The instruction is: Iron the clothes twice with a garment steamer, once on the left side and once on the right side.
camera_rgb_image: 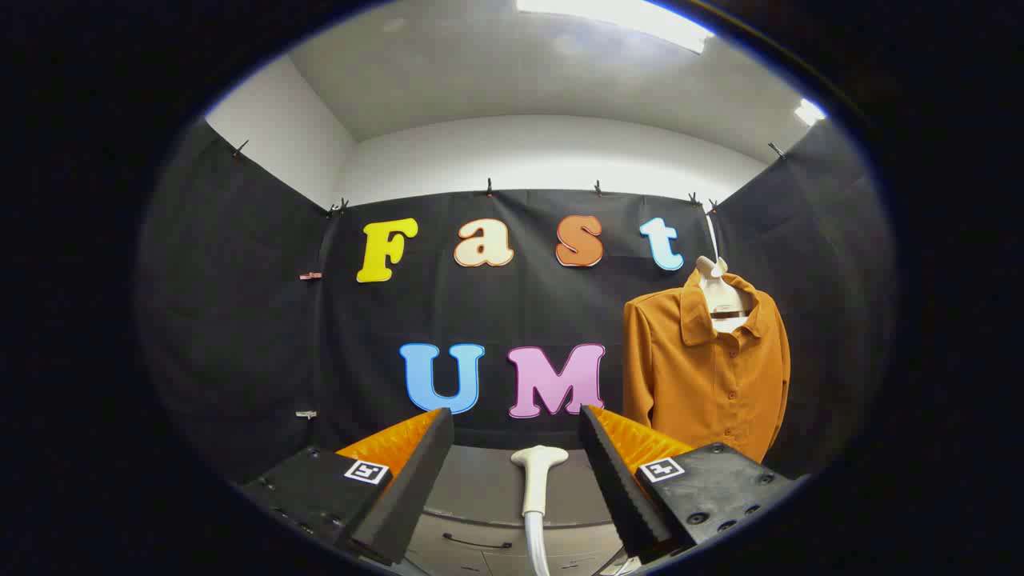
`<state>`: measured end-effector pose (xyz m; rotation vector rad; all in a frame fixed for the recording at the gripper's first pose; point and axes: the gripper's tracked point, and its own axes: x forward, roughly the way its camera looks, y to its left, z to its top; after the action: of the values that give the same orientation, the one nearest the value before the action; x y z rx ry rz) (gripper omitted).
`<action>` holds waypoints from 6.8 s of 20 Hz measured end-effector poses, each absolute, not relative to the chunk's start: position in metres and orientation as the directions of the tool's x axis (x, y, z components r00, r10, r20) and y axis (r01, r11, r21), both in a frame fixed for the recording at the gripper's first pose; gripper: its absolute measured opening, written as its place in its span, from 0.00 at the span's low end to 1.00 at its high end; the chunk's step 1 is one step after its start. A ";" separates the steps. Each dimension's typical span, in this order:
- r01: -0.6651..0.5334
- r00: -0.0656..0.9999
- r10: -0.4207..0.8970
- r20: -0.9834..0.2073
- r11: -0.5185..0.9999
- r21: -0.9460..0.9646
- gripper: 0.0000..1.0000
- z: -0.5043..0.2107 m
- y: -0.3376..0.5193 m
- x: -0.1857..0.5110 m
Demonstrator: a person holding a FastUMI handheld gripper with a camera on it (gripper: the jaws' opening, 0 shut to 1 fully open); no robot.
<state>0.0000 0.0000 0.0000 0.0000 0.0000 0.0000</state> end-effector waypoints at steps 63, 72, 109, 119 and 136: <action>0.092 0.841 -0.072 -0.537 0.996 0.010 0.98 -0.236 -0.034 0.187; 0.121 0.745 -0.098 -0.659 0.993 -0.011 0.99 -0.281 -0.043 0.206; 0.074 0.829 -0.033 -0.558 0.996 0.051 0.38 -0.217 -0.016 0.154; 0.156 0.914 -0.138 -0.381 0.988 0.016 0.38 -0.130 -0.027 0.063; 0.295 0.898 -0.274 -0.343 0.955 0.010 0.37 -0.114 -0.237 0.065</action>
<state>0.0650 -0.2365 -0.1142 0.0619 0.3460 -0.2951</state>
